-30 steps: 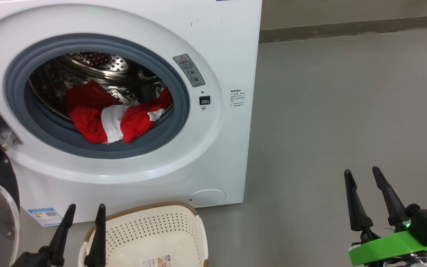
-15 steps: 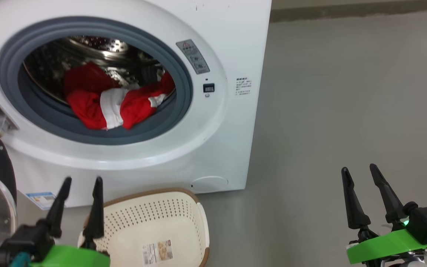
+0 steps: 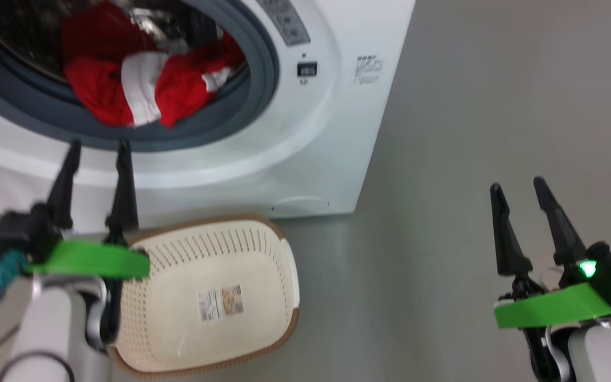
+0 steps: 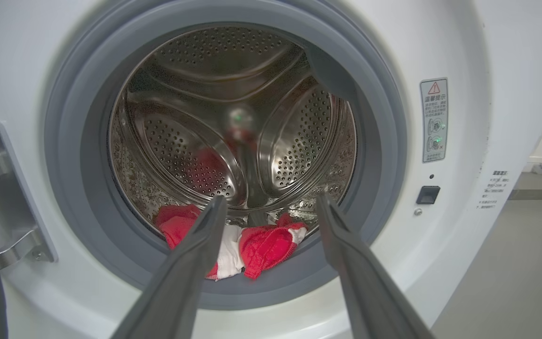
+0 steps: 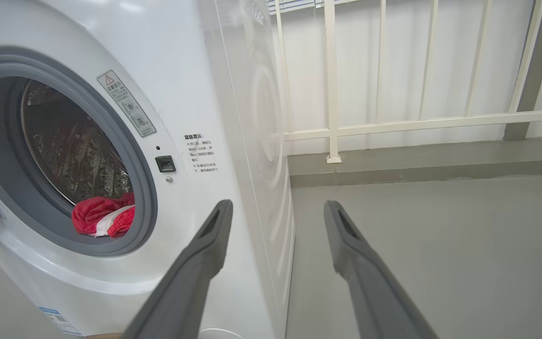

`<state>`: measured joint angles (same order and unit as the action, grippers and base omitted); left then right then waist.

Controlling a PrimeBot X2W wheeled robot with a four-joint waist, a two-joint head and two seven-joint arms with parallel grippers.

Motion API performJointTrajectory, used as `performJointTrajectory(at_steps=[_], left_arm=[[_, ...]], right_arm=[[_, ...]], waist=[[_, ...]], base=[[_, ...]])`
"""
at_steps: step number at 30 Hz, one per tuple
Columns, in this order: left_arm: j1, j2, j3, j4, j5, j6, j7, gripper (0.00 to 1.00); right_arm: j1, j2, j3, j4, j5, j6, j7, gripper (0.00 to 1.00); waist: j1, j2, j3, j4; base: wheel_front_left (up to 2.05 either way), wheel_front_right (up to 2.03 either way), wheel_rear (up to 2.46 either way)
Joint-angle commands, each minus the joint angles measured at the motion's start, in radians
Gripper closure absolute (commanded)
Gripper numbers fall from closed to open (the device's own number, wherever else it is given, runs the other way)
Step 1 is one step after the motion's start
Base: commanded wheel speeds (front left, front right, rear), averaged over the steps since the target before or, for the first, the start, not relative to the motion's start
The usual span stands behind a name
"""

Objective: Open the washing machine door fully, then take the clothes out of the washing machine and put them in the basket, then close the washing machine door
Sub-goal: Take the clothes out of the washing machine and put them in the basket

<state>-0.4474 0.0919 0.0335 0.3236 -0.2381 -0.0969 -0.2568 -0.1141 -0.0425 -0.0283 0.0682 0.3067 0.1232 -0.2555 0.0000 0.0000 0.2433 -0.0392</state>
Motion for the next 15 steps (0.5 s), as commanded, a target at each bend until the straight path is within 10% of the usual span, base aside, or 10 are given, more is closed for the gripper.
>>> performJointTrajectory(at_steps=[1,15], left_arm=[[-0.06,0.031,0.032,-0.008,0.014,0.002,-0.005,0.0],[-0.426,0.082,0.019,0.266,0.042,0.005,-0.005,0.0]], right_arm=[[-0.037,-0.008,0.019,-0.031,-0.003,0.008,-0.006,0.0],[-0.135,-0.008,0.04,-0.063,-0.001,0.008,-0.006,0.0]], waist=[[0.0,0.0,0.106,0.013],[0.0,0.0,0.284,-0.001]], base=[[0.0,0.0,0.0],[0.0,0.0,0.0]])
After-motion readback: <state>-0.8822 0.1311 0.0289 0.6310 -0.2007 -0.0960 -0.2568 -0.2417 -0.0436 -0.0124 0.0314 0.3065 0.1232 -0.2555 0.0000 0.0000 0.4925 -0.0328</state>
